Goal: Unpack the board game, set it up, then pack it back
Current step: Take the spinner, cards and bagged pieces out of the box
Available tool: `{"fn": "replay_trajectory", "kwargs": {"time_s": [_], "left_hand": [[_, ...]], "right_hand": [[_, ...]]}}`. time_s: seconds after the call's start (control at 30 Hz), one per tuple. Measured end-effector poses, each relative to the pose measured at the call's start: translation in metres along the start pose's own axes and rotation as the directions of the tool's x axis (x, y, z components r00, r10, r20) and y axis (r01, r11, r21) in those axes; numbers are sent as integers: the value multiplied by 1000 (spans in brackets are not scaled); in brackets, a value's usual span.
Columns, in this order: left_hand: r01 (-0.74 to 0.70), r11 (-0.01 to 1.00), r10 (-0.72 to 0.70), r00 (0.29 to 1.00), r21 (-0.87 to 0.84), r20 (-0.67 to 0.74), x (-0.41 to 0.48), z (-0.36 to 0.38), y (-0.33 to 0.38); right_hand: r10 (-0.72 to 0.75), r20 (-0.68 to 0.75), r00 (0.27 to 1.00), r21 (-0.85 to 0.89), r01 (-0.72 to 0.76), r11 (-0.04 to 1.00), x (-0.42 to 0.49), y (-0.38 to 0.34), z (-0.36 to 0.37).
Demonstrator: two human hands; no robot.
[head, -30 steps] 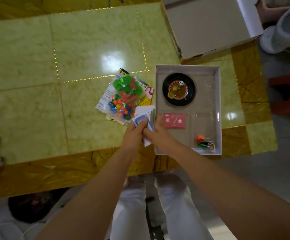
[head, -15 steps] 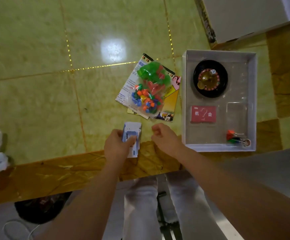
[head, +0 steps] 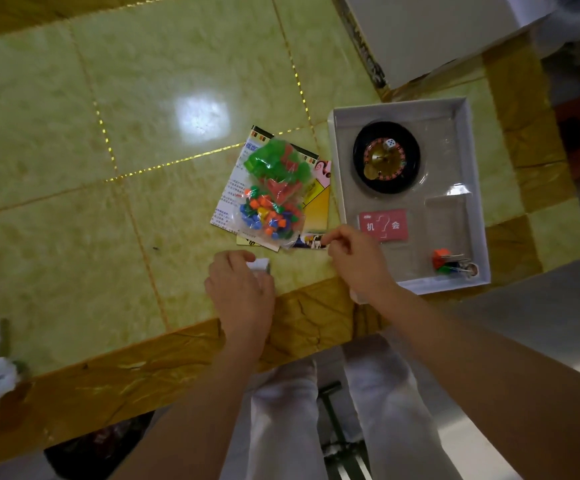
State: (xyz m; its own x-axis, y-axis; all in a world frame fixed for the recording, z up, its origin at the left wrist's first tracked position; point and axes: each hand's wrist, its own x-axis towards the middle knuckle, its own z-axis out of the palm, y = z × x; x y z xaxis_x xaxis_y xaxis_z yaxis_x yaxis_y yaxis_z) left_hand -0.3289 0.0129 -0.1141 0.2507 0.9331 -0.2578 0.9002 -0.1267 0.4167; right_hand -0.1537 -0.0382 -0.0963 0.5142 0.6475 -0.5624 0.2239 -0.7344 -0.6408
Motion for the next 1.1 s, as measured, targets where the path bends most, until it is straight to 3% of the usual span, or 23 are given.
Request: {"fn": "replay_trajectory", "kwargs": {"time_s": [0.1,0.23,0.37,0.47,0.57,0.73,0.97,1.1], "left_hand": [[-232,971,236,966,-55,106,9,7,37],[-272,931,339,892,-242,300,22,21,99],[-263,960,270,763,-100,588,28,51,152],[-210,978,135,695,20,706,29,73,165],[-138,990,87,740,24,667,30,76,170],[-34,998,-2,799,50,601,26,73,175],[-227,952,100,865,205,492,20,74,175],[-384,869,181,833,311,522,20,79,181]], "right_hand": [[186,-33,982,-136,-189,972,10,21,-35],[290,-117,950,-161,-306,938,18,52,-70],[323,-39,946,-57,-324,944,27,66,-87],[242,-22,970,-94,-243,966,31,71,-86],[164,-94,982,-176,-178,968,32,78,-86],[110,-46,993,-166,-116,979,35,84,-92],[120,12,993,-148,-117,982,44,84,-95],[70,-21,997,-187,-73,980,44,86,-94]]}}
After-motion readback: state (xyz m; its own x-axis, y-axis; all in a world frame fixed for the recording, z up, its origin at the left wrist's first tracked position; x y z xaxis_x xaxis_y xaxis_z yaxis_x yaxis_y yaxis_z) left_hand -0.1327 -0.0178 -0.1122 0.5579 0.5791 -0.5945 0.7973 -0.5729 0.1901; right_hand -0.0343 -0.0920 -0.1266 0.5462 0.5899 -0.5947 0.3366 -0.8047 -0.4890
